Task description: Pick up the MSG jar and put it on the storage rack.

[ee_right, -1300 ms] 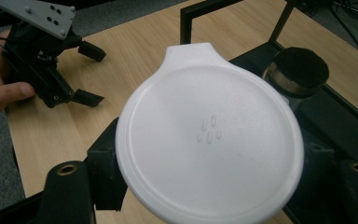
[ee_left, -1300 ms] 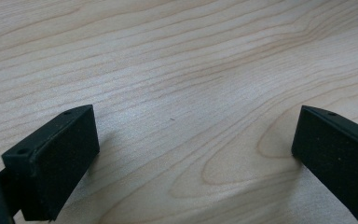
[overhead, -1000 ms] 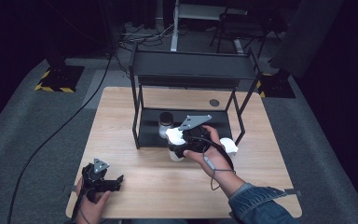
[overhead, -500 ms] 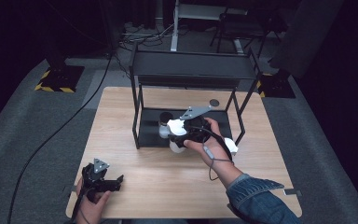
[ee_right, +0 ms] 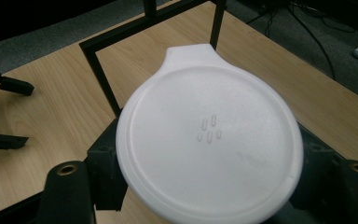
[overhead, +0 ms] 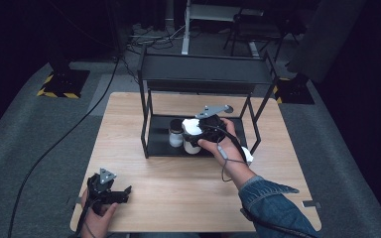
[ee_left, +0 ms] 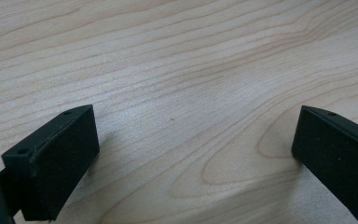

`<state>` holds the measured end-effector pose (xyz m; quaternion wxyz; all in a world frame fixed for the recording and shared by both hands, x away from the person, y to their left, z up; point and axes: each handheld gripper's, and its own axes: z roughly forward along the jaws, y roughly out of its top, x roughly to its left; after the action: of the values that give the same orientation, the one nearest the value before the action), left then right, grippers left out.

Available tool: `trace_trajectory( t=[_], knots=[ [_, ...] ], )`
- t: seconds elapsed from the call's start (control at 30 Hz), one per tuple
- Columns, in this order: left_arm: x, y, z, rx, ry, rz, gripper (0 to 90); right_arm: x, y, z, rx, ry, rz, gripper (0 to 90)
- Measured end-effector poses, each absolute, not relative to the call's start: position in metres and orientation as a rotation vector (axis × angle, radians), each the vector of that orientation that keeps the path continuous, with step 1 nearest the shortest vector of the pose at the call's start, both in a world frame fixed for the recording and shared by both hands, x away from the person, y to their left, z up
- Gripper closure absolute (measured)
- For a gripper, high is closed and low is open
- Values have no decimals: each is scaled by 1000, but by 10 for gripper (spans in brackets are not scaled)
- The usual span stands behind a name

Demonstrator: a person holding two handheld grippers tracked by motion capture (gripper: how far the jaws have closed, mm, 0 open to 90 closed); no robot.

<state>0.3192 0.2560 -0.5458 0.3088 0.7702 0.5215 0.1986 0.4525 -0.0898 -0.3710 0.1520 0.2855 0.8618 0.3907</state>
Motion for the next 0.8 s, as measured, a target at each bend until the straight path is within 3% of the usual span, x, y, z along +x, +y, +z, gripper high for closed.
trace_trajectory(
  t=[0.8],
  knots=[
    [319, 256, -546, 2035, 1378, 525, 2, 499, -95, -399, 921, 2429, 1081, 303]
  ],
)
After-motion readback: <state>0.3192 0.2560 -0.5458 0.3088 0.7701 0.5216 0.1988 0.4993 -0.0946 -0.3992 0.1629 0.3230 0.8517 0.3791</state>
